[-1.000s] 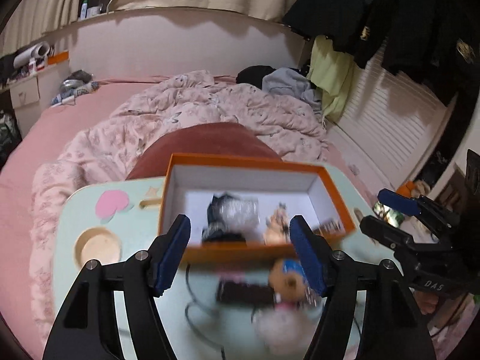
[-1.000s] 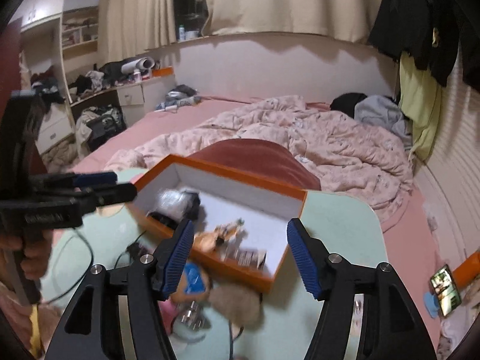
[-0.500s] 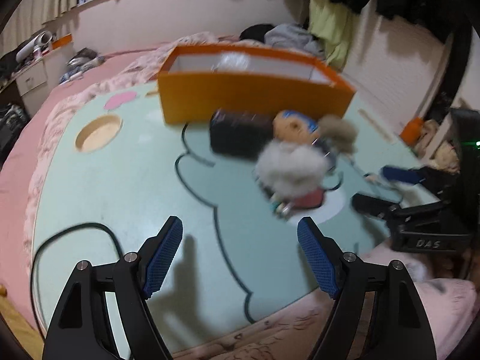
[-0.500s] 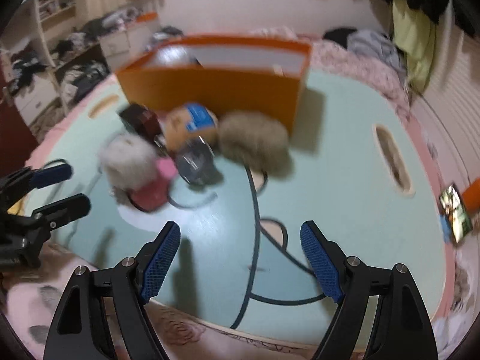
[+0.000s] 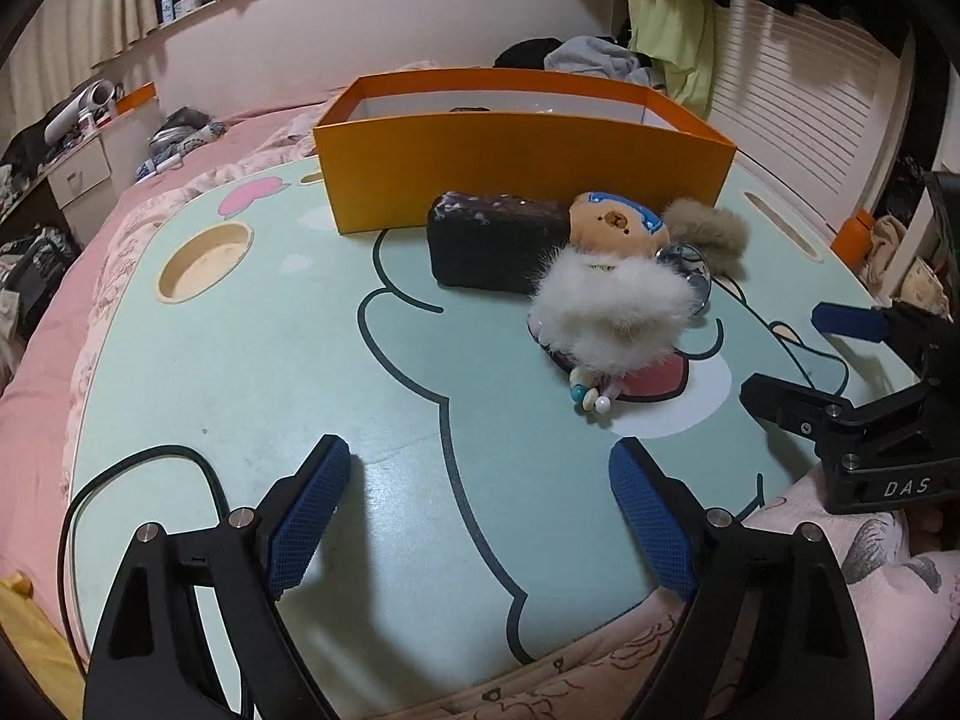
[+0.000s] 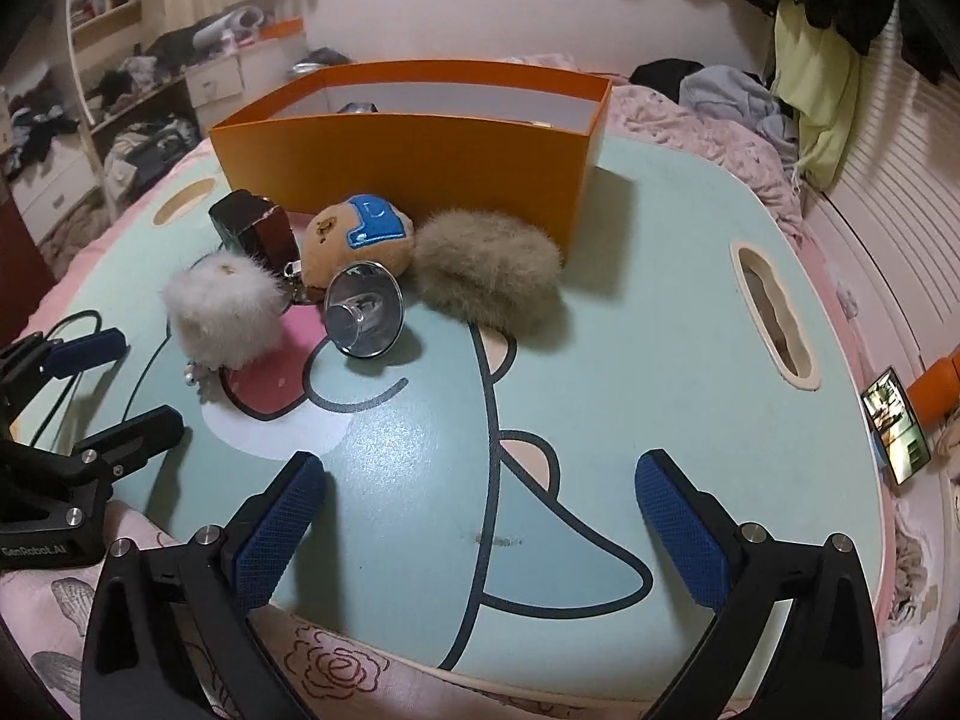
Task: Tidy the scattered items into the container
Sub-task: 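Grasp the white fluffy pompom with left gripper, then lift the white pompom with left gripper while right grasps the bead bracelet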
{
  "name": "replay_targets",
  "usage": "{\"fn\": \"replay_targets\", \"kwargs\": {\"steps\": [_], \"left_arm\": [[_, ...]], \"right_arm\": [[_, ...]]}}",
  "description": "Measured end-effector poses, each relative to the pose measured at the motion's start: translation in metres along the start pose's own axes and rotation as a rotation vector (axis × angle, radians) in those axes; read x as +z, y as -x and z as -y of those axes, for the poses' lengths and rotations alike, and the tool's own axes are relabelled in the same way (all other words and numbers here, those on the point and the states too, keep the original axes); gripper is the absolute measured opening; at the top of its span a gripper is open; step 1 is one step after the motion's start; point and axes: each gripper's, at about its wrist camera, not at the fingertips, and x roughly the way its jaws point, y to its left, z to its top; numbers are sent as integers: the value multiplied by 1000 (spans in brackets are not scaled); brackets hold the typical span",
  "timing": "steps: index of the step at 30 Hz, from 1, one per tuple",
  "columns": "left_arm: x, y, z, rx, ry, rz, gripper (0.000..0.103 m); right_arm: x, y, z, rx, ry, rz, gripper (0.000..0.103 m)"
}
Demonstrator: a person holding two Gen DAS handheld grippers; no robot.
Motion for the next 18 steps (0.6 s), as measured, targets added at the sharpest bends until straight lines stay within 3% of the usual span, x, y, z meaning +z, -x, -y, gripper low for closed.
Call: {"fn": "replay_targets", "kwargs": {"steps": [6,11,14,16,18], "left_arm": [[16,14,-3,-83,14,55,88],[43,18,16,-140,-46,92,87],[50,5,32,-136,-104,42,71],[51,-14,38,-144,-122,-38,44],[50,-20,37,-159,-109,-48,44]], "right_arm": [[-1,-1,-1,2,-1,6,103],[-1,-1,0,2,-2,6,103],[-1,-1,-1,1,-1,6,103],[-2,-1,-1,1,-2,6,103],[-2,-1,-1,0,-2,7,103]]}}
